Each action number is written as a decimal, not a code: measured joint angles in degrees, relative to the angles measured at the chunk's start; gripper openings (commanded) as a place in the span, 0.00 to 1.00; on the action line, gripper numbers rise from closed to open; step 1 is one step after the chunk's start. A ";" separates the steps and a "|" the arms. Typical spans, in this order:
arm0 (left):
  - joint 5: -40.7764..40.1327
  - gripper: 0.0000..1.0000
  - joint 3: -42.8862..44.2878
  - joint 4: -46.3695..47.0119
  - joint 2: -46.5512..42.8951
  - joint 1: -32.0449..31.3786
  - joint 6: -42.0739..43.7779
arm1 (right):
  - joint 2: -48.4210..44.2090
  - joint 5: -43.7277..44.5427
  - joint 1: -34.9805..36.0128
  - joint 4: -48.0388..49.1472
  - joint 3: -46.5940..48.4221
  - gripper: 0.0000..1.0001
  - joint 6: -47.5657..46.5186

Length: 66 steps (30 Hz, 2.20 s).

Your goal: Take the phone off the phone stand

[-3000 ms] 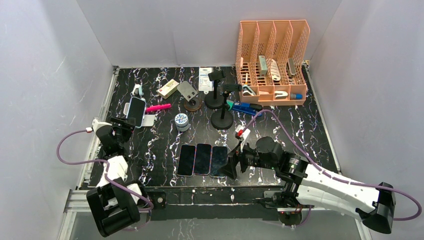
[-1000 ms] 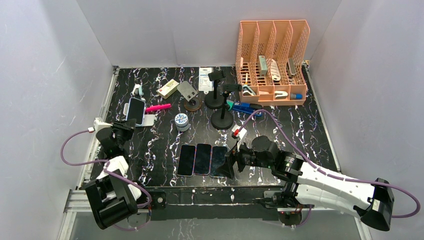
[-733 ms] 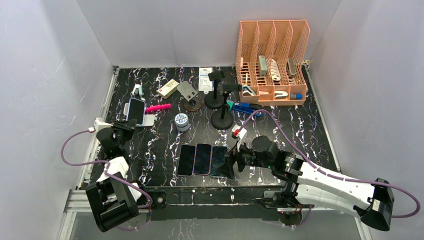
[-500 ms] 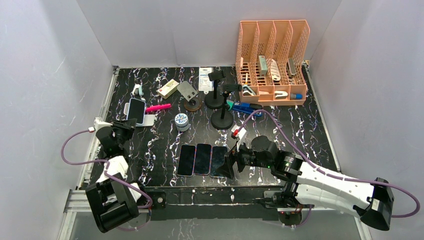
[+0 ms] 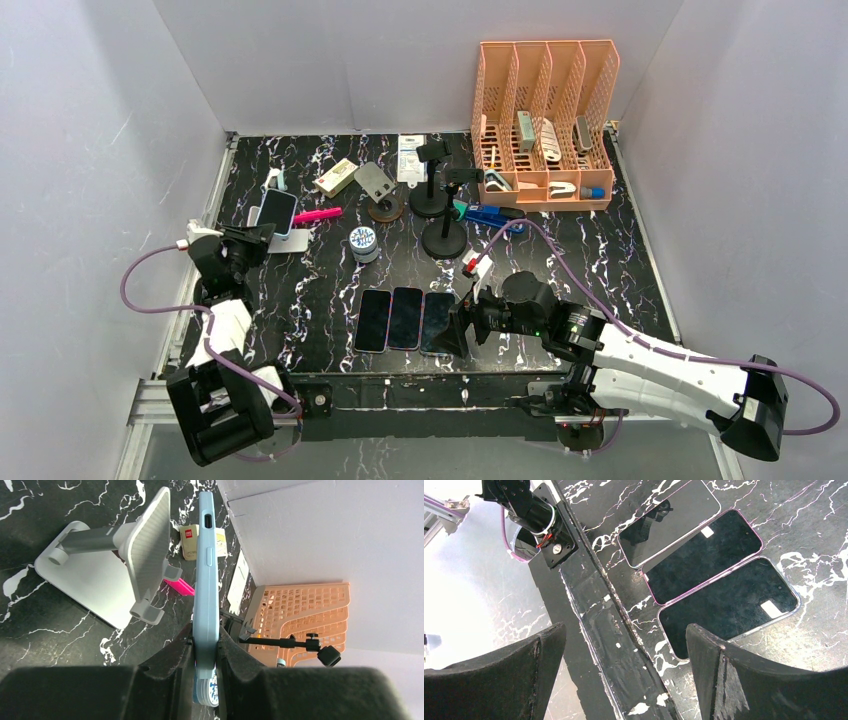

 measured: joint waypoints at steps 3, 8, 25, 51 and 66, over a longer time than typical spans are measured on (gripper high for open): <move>0.00 0.00 0.81 -1.16 0.00 -0.39 -0.11 | 0.00 0.00 0.00 -0.02 0.00 0.96 0.17; -0.02 0.00 1.68 -3.08 -0.07 -0.96 -0.68 | -0.09 0.00 0.00 -0.02 0.00 0.96 0.59; 1.60 0.00 11.54 -7.48 -3.21 -7.28 -4.17 | -0.31 0.46 0.00 -0.66 1.38 0.96 0.98; 2.56 0.00 8.37 -0.63 -10.58 -26.75 -15.28 | -11.89 13.09 0.00 -10.82 2.32 0.96 1.70; 8.15 0.00 3.93 -5.18 -23.08 -37.70 -12.74 | -13.68 18.05 0.00 -14.32 0.98 0.97 6.19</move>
